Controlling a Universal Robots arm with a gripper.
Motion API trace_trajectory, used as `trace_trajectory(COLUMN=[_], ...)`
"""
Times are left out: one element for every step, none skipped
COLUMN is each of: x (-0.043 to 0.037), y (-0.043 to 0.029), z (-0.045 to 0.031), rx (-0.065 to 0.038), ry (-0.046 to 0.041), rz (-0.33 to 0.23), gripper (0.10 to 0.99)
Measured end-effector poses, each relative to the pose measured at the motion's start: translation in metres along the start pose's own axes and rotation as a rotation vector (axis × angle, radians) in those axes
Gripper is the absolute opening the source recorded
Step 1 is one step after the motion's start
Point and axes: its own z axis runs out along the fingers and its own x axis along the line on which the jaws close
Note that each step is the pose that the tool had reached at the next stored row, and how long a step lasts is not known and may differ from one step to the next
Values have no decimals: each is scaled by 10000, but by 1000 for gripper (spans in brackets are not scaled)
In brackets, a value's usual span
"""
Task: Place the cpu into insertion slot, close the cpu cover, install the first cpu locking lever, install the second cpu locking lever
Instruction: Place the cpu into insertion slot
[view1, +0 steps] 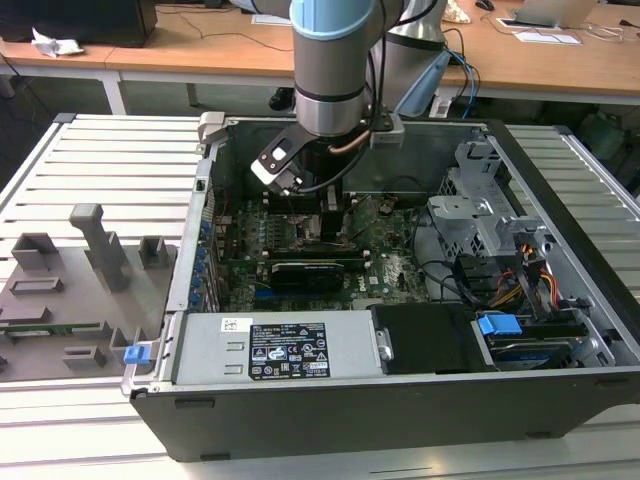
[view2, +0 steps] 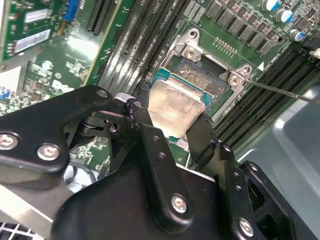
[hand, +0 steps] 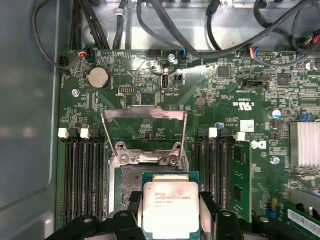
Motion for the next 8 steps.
trace_trajectory(x=[16,29,47,55,61,65,69,73], y=[-2,-3,-4,-4,-5,-6,-10,-16], z=[11,17,24,28,33,38,46,57], rx=[-1,-2,-2,-1,-2,-2,-2,-1], ry=[3,3,3,2,3,4,5,5], rz=[-1,-1,-1,-1,-1,-2,-2,-1], gripper=[541,541,541,541,541,541,541,541])
